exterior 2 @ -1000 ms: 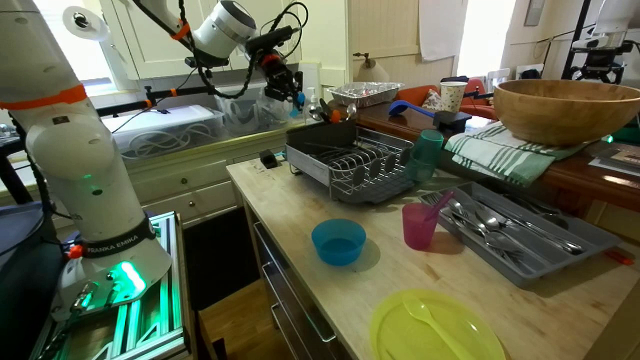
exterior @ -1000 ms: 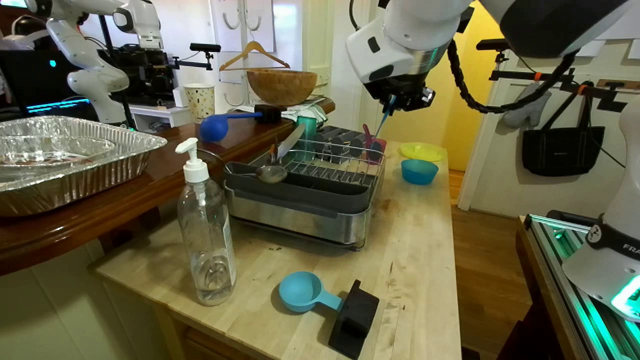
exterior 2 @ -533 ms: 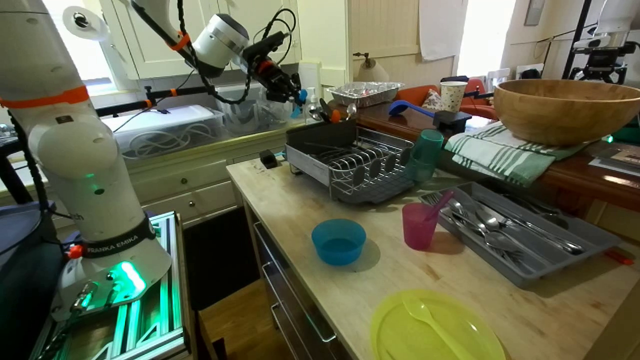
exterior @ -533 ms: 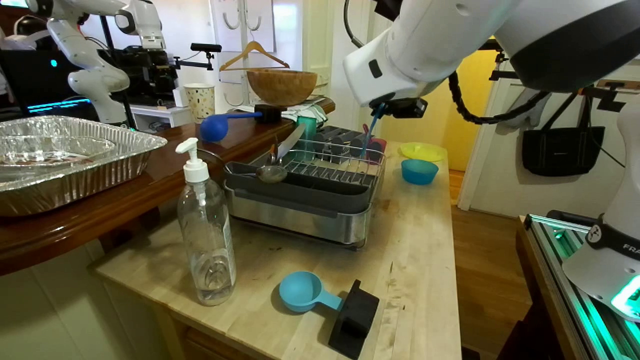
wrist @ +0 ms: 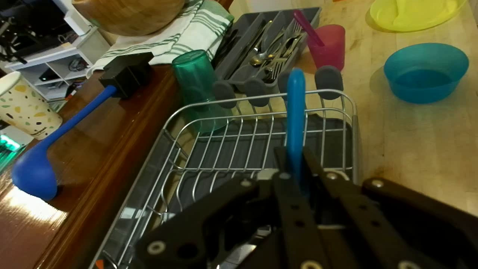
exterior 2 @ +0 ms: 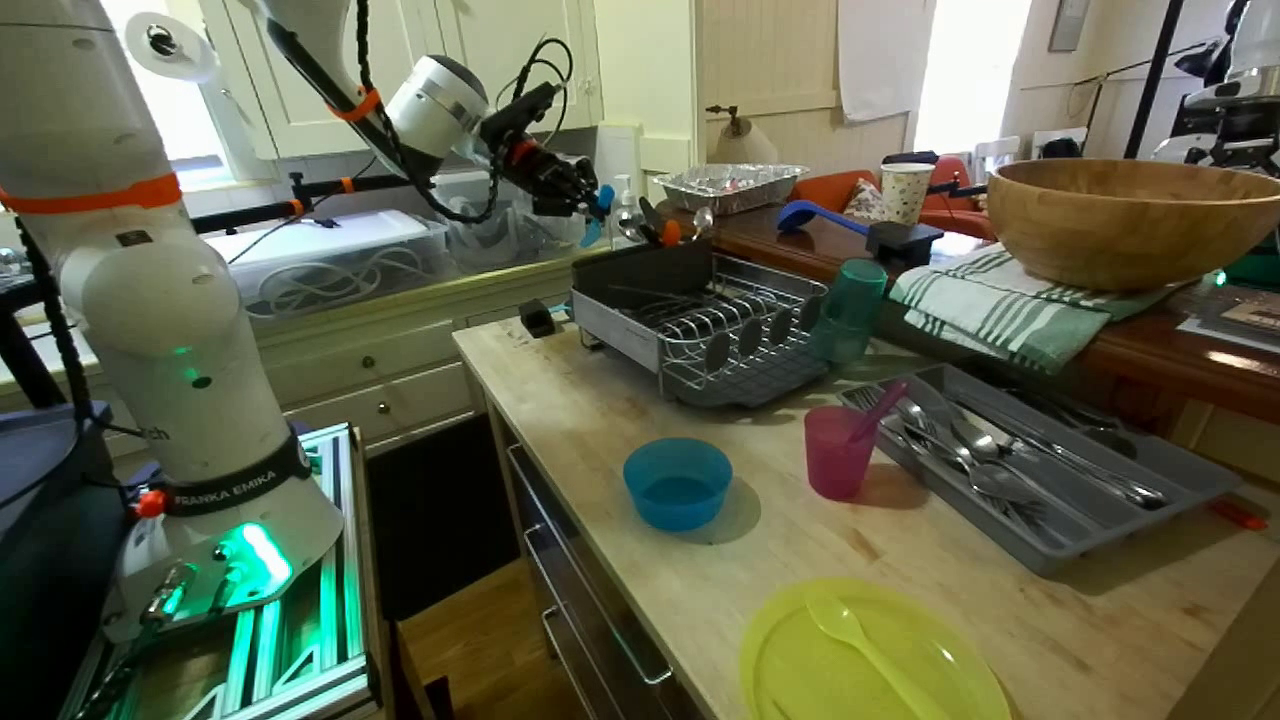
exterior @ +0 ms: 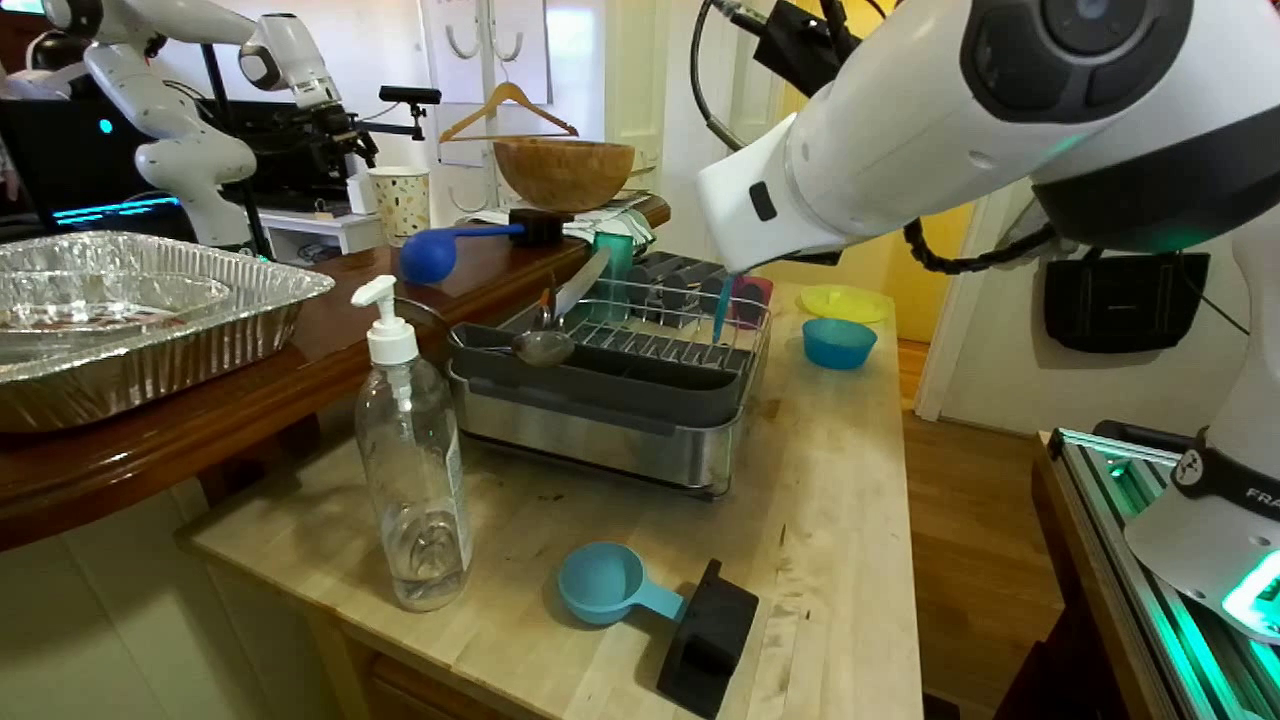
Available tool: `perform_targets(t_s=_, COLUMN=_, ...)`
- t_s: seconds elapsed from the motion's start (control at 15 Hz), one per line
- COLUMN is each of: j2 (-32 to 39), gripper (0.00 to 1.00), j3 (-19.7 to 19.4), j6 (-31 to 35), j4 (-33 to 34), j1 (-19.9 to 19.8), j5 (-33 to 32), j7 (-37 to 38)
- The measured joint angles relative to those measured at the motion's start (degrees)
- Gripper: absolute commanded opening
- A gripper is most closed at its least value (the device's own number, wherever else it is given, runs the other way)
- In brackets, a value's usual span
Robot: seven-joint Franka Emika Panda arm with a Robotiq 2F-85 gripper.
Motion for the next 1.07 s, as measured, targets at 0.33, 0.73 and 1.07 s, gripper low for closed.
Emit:
perform_targets(t_s=0.33, j2=1.09, gripper=0.03, j3=0.94, j6=0.0, j4=-1.06, j1=0.93, j5=-4.38, j7=2.38)
perform_targets(t_s=0.73, j2=3.34, gripper=0.03, j3=1.18, j6=0.0, j4=-1.41, j1=1.33, j5=-7.73, j7=2.99)
perform_targets(t_s=1.07, j2=5.82, gripper=0.03, j3=1.2, j6=-0.08, j4=-1.11, j1=1.45, j5=-11.21, j7=3.18)
